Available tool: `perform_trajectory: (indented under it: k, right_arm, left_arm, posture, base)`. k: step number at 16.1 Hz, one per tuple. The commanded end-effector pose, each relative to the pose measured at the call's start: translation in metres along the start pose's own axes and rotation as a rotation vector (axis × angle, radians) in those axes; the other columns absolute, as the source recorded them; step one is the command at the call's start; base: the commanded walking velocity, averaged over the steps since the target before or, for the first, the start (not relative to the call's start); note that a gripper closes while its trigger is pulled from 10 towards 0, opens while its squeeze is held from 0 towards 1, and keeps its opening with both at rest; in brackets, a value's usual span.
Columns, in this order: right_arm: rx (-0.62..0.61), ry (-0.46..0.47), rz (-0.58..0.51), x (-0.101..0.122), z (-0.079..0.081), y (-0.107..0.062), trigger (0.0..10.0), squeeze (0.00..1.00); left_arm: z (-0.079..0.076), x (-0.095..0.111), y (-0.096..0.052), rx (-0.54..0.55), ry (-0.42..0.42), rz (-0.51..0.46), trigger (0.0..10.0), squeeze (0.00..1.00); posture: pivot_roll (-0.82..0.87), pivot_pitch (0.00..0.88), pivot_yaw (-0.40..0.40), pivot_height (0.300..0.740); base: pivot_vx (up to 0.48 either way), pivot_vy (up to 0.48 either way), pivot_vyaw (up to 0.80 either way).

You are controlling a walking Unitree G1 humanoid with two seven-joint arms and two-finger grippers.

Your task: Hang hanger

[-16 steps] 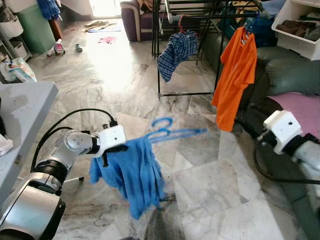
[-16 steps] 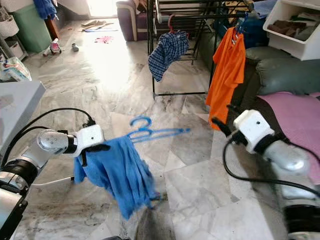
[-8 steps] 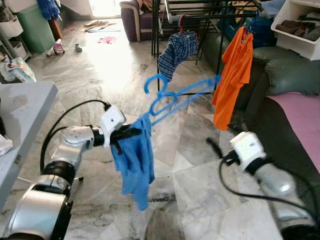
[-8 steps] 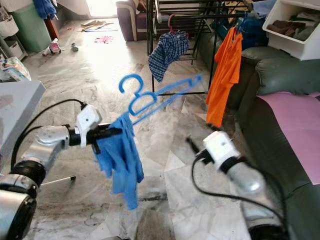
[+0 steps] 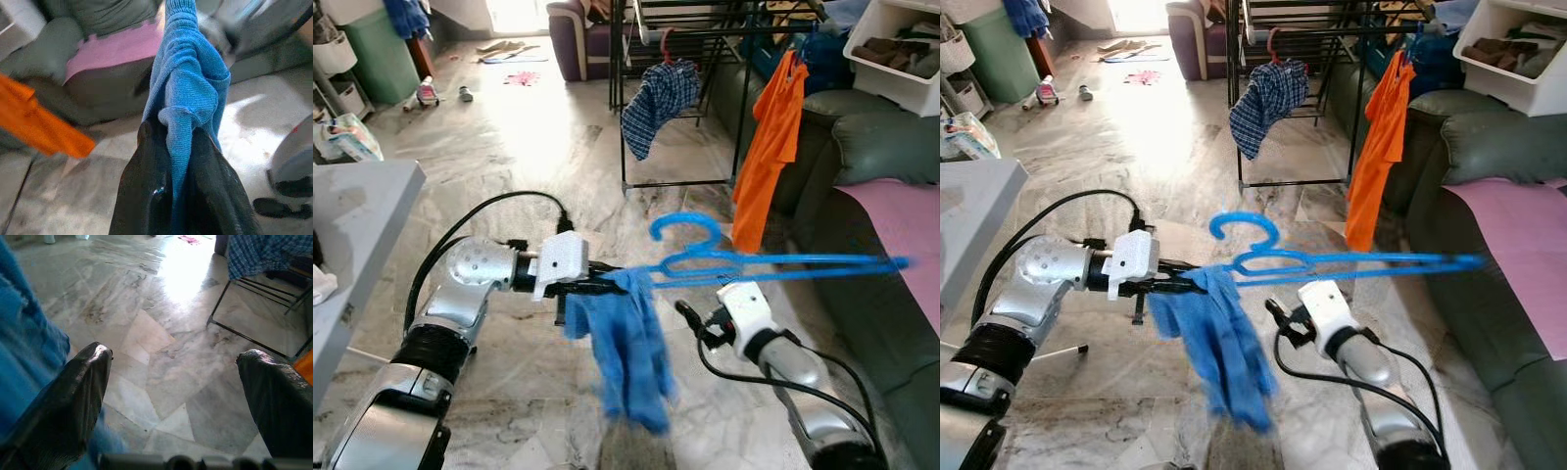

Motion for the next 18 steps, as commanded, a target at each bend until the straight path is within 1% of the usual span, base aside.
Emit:
perform_trajectory:
  k: [1,3,4,5,6,7,8,10,12,13,15,18]
  right_arm:
    - [0.008,0.002,0.011,0.001,0.001,0.004,10.0,1.0]
    - [0.016,0.013,-0.003,0.004,0.002,0.007,10.0,1.0]
    - [0.022,0.028,-0.007,0.004,0.003,0.008,10.0,0.98]
    - [0.062,0.061,-0.027,0.006,0.008,0.009,10.0,0.83]
    - [0.117,0.092,-0.036,0.008,0.014,0.008,10.0,0.6]
    - [0.19,0.106,-0.049,0.01,0.021,0.005,10.0,0.0]
    - [0.244,0.102,-0.052,0.011,0.023,0.001,10.0,0.0]
    - [0.281,0.071,-0.037,0.011,0.014,-0.007,10.0,0.0]
    - [0.309,0.084,-0.038,0.014,0.004,-0.014,10.0,0.0]
    - [0.322,0.081,-0.038,0.015,0.002,-0.016,10.0,0.0]
    - [0.324,0.073,-0.042,0.018,-0.003,-0.015,10.0,0.0]
    - [0.318,0.073,-0.069,0.023,-0.003,-0.011,10.0,0.0]
  left_arm:
    - [0.002,0.011,-0.002,-0.034,0.033,-0.027,0.0,0.0]
    - [0.003,0.016,-0.002,-0.064,0.079,-0.022,0.0,0.0]
    - [0.004,0.018,-0.002,-0.068,0.085,-0.023,0.0,0.0]
    - [0.007,0.024,0.0,-0.056,0.099,-0.043,0.0,0.0]
    - [0.008,0.026,0.001,-0.05,0.121,-0.038,0.0,0.0]
    - [0.009,0.026,0.002,-0.045,0.147,-0.032,0.0,0.0]
    - [0.011,0.026,0.003,-0.041,0.169,-0.017,0.0,0.0]
    - [0.013,0.024,0.002,-0.046,0.195,0.01,0.0,0.0]
    - [0.013,0.024,0.002,-0.042,0.2,0.009,0.0,0.0]
    - [0.013,0.024,0.003,-0.047,0.206,0.01,0.0,0.0]
    - [0.012,0.025,0.005,-0.051,0.217,0.008,0.0,0.0]
    - [0.007,0.025,0.008,-0.068,0.221,-0.002,0.0,0.0]
  posture:
    - [-0.02,0.05,0.037,0.74]
    - [-0.01,0.052,0.043,0.74]
    - [-0.01,0.053,0.045,0.74]
    - [-0.01,0.054,0.046,0.74]
    - [-0.01,0.053,0.047,0.74]
    - [-0.01,0.054,0.047,0.74]
    - [-0.01,0.054,0.047,0.74]
    - [-0.01,0.054,0.049,0.74]
    - [-0.02,0.054,0.051,0.74]
    - [-0.02,0.055,0.052,0.74]
    - [-0.01,0.053,0.053,0.74]
    - [-0.01,0.052,0.053,0.74]
  base:
    - [0.0,0.0,0.0]
    - [0.0,0.0,0.0]
    - [0.0,0.0,0.0]
    - [0.0,0.0,0.0]
    - [0.0,0.0,0.0]
    - [0.0,0.0,0.0]
    - [0.0,0.0,0.0]
    - [0.0,0.0,0.0]
    - [0.0,0.0,0.0]
    - [0.0,0.0,0.0]
    - [0.0,0.0,0.0]
    - [0.0,0.0,0.0]
Point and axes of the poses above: a point about 5 cm out from each wrist's last joint towards the gripper, its own y axis pointing out of the wrist towards the gripper, its own x axis along the axis of the wrist's last joint, z = x × y, the point moved 1 cm from there along y, pointing out of the wrist towards the gripper, and after that the axes turned 6 degrees about y, right-handed, at the moved point
